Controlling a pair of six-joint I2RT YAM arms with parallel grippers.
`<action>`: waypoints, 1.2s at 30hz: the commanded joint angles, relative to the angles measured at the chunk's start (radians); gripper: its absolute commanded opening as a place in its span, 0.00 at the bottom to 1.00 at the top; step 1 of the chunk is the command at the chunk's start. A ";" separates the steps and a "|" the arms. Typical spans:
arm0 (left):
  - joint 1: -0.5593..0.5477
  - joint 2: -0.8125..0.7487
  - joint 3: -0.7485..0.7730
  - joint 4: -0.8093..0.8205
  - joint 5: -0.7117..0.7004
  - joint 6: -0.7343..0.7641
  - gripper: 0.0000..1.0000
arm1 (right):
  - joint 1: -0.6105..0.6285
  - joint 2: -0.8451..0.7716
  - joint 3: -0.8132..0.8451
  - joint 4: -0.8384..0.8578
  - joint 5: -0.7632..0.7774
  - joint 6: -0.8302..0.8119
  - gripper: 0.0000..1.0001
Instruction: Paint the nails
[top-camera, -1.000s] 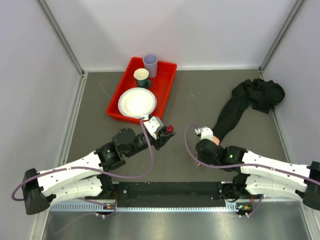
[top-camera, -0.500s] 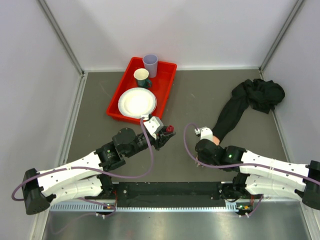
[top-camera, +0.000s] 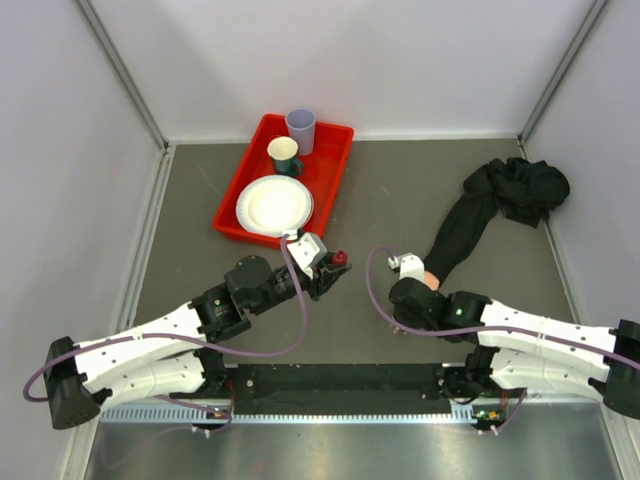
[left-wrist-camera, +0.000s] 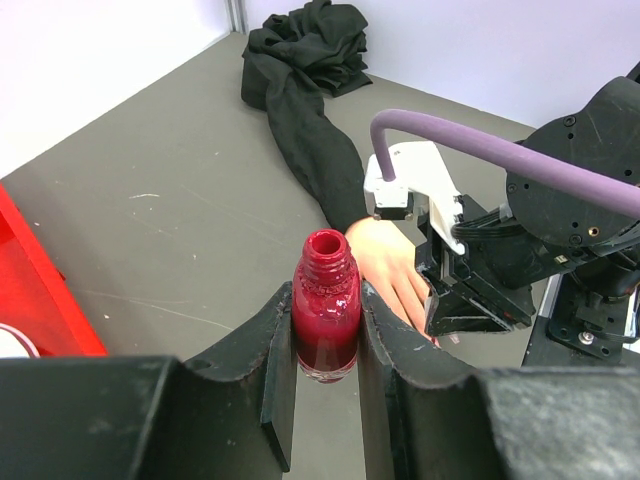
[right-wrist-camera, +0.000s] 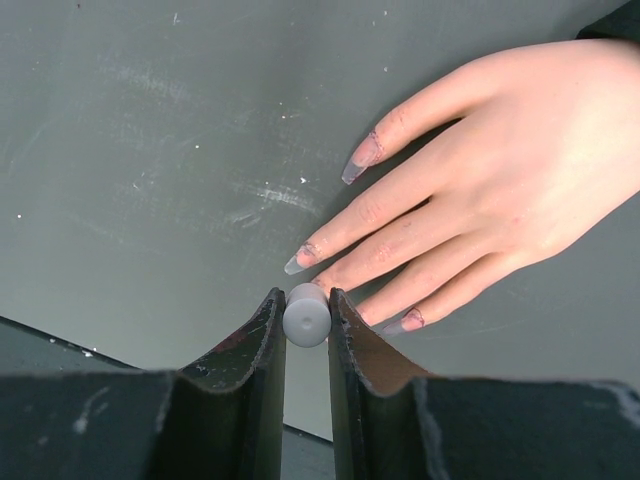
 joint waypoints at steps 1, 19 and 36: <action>-0.003 -0.002 0.028 0.037 0.001 0.014 0.00 | 0.014 0.010 0.002 0.041 0.006 -0.004 0.00; -0.003 -0.002 0.028 0.032 -0.001 0.014 0.00 | 0.014 -0.010 0.005 0.017 0.014 0.019 0.00; -0.003 0.000 0.031 0.031 0.002 0.014 0.00 | 0.012 -0.018 0.007 0.004 0.006 0.027 0.00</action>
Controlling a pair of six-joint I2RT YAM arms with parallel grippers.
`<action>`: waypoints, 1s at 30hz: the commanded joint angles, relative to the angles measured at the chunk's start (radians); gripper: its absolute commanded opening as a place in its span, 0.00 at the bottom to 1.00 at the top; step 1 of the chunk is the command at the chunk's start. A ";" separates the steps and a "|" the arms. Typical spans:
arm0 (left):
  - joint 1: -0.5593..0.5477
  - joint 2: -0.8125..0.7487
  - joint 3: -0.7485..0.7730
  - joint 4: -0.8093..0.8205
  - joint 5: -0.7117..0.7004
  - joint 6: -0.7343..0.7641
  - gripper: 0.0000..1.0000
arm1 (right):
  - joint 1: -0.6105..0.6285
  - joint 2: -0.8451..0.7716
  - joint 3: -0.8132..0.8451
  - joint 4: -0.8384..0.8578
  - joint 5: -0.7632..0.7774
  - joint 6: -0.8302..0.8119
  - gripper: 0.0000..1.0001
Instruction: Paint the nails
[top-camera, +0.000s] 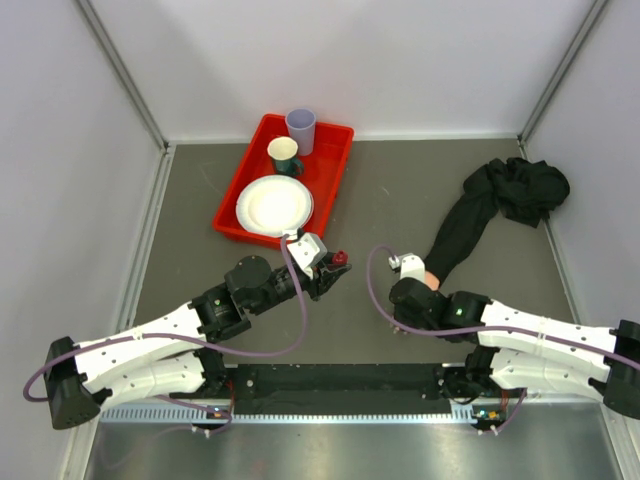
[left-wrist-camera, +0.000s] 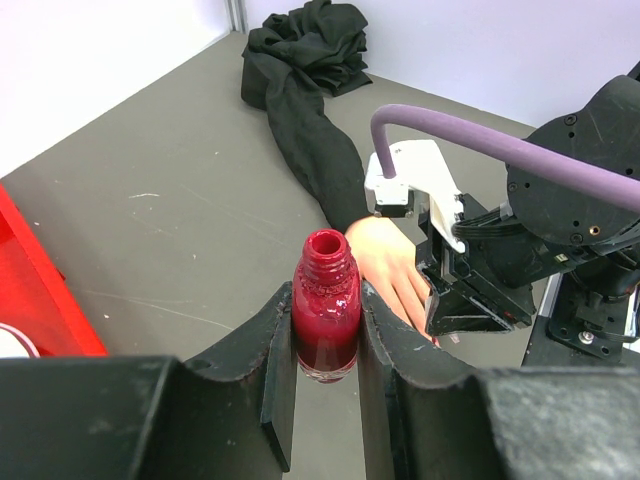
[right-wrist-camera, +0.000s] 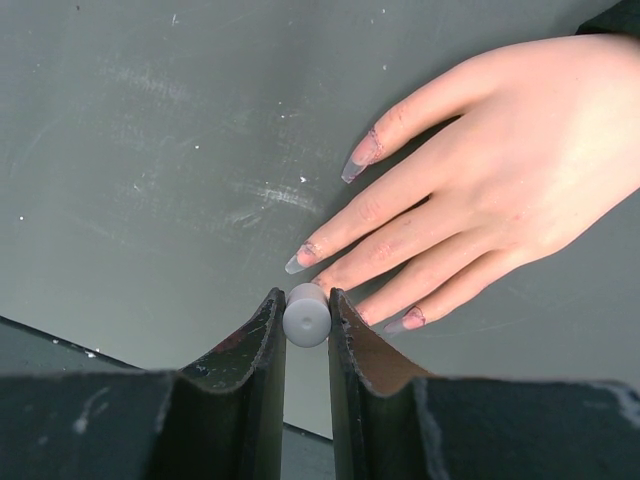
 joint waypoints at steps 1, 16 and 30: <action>-0.003 0.001 0.032 0.032 0.001 0.014 0.00 | 0.012 -0.014 0.008 0.004 0.004 0.016 0.00; -0.005 -0.004 0.029 0.029 -0.001 0.014 0.00 | 0.012 0.003 0.008 -0.003 -0.002 0.030 0.00; -0.003 -0.008 0.031 0.025 0.001 0.014 0.00 | 0.012 0.001 0.007 -0.008 0.016 0.042 0.00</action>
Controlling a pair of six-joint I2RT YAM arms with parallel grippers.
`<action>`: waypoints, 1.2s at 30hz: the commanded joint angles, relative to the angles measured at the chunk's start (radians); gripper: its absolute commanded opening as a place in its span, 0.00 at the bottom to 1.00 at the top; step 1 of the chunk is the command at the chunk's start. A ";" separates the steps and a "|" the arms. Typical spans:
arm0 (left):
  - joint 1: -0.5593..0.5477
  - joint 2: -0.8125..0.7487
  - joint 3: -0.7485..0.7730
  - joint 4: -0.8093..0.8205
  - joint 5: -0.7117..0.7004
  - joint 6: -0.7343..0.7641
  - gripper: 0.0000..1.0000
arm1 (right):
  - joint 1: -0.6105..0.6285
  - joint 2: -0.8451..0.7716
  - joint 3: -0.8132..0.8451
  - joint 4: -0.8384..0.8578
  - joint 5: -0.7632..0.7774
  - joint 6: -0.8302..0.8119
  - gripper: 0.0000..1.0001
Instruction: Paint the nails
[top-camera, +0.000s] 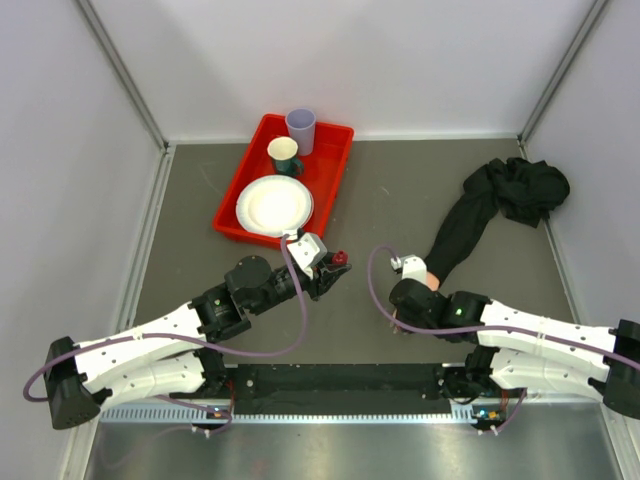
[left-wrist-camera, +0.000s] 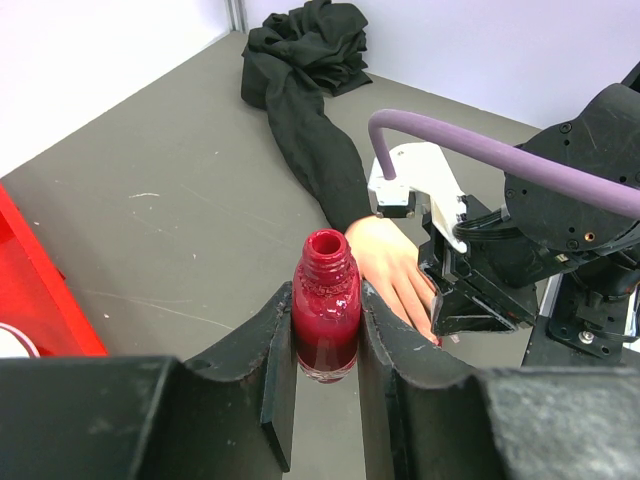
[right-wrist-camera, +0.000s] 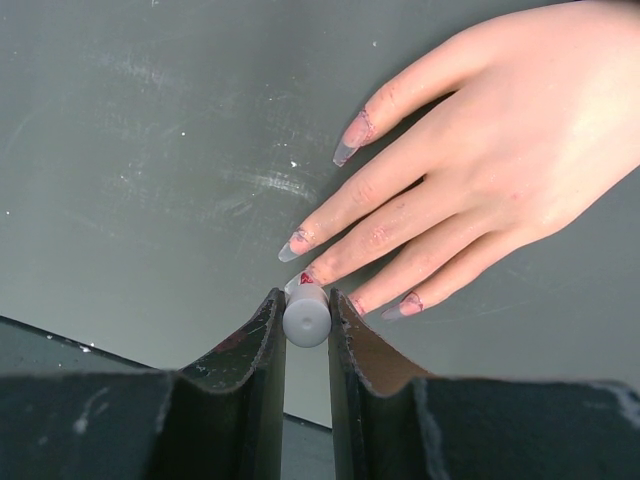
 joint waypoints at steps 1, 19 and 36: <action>-0.005 -0.009 0.031 0.026 -0.001 0.015 0.00 | 0.012 -0.005 0.005 0.028 0.023 0.002 0.00; -0.003 -0.006 0.034 0.023 0.004 0.014 0.00 | 0.012 -0.004 -0.007 0.060 0.036 -0.019 0.00; -0.005 -0.018 0.029 0.020 0.002 0.014 0.00 | 0.012 0.015 -0.013 0.056 0.015 -0.001 0.00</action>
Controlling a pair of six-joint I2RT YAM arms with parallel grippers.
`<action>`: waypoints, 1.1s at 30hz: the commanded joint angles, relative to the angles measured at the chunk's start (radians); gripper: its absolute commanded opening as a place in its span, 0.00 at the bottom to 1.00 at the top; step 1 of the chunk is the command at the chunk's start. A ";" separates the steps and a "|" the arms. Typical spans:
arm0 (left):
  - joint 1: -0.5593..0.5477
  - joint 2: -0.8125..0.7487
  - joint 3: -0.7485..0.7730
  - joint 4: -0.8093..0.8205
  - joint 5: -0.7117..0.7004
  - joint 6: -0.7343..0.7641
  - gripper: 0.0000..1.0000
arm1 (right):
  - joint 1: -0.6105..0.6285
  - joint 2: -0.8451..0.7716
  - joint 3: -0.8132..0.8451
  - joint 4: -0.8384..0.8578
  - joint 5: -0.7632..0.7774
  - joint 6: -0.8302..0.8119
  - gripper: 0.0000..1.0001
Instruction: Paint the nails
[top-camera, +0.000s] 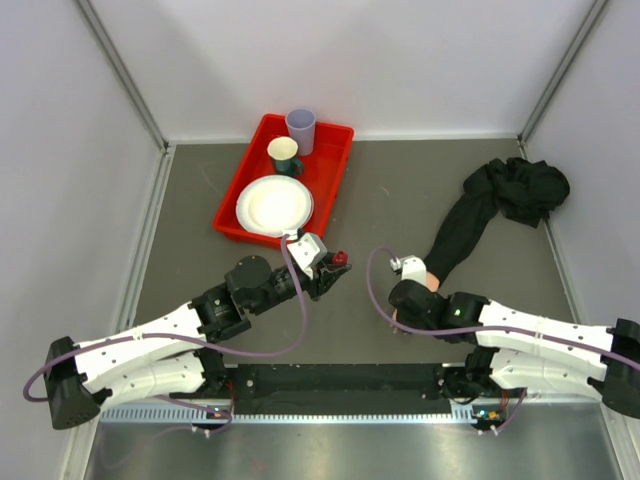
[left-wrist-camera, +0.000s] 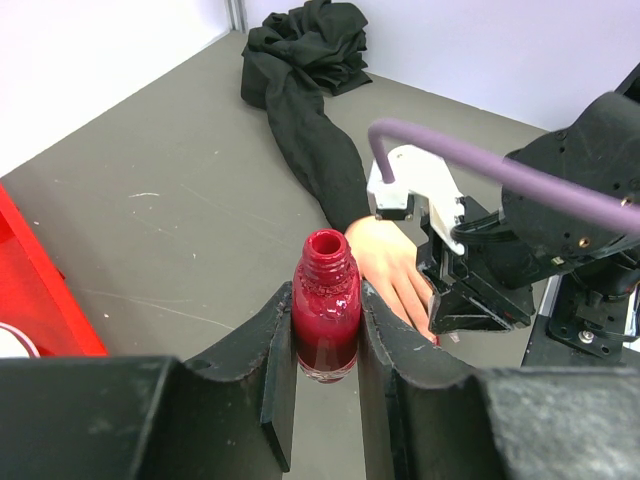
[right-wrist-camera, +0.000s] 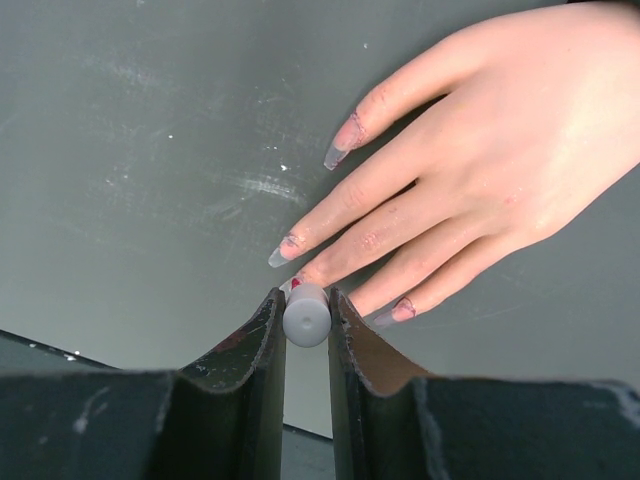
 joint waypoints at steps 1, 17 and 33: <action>-0.003 -0.017 0.029 0.021 0.002 0.014 0.00 | 0.012 0.009 -0.001 0.037 -0.002 0.009 0.00; -0.003 -0.011 0.035 0.023 0.007 0.014 0.00 | 0.012 -0.041 -0.017 0.069 -0.021 -0.017 0.00; -0.005 -0.006 0.037 0.023 0.011 0.014 0.00 | 0.012 0.009 -0.005 0.045 -0.025 -0.001 0.00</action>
